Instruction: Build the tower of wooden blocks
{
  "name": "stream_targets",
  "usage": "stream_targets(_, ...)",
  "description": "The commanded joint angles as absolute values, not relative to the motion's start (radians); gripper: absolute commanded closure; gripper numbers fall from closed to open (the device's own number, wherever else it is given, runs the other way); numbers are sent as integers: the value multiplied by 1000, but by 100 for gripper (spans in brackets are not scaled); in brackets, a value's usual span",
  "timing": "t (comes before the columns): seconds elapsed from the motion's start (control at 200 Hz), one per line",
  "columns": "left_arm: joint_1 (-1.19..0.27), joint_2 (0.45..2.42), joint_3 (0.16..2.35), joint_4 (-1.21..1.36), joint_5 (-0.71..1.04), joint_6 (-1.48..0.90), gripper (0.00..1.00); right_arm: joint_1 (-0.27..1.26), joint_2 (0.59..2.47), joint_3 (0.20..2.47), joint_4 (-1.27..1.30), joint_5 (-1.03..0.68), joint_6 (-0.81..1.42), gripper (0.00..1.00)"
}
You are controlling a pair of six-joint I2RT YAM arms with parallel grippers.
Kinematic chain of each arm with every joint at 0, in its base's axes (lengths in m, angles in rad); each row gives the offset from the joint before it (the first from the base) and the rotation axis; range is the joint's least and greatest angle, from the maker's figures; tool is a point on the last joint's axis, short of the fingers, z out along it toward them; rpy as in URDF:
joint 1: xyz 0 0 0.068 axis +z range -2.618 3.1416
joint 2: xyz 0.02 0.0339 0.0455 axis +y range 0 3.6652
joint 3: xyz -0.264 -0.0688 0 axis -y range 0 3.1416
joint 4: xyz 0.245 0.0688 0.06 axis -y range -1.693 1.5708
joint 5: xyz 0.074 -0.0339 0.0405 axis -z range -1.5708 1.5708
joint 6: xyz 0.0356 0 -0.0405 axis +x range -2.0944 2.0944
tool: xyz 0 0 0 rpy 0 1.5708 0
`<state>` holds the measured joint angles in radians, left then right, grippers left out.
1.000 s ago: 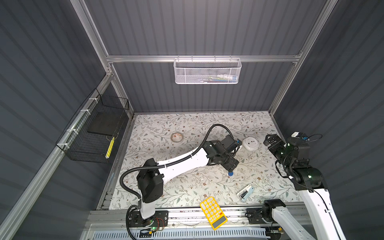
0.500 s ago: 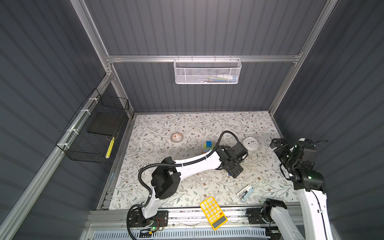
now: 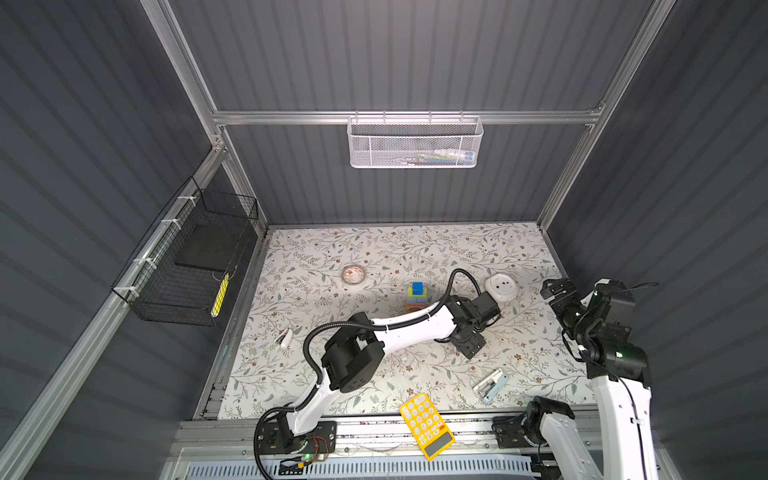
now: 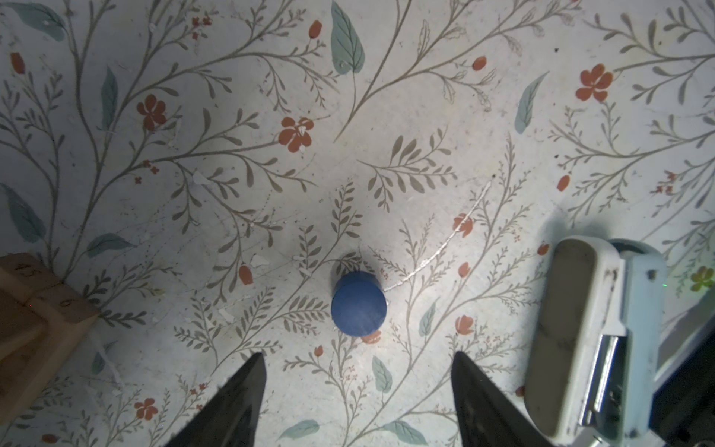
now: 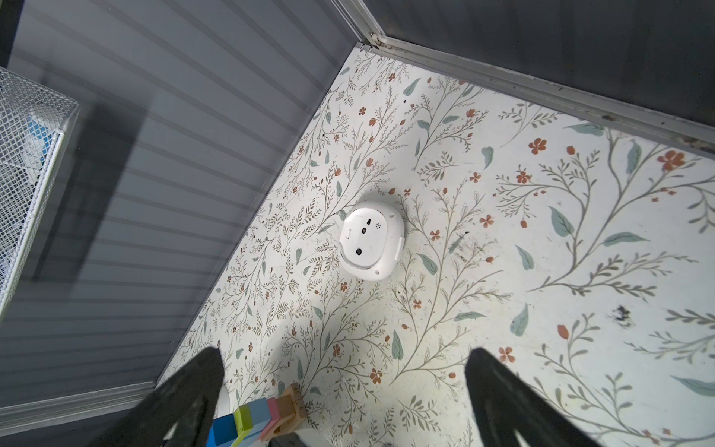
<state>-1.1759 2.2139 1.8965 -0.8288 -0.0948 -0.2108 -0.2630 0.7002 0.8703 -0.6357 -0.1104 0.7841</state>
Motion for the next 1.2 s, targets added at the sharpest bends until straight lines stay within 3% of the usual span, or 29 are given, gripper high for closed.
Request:
stream_targets(0.0, -1187, 2241, 1935, -872, -130, -227, 26, -272, 699, 857, -622, -133, 769, 1)
stream_targets(1.196, -1188, 2349, 1987, -862, -127, -278, 46, -290, 713, 838, -595, -192, 780, 1)
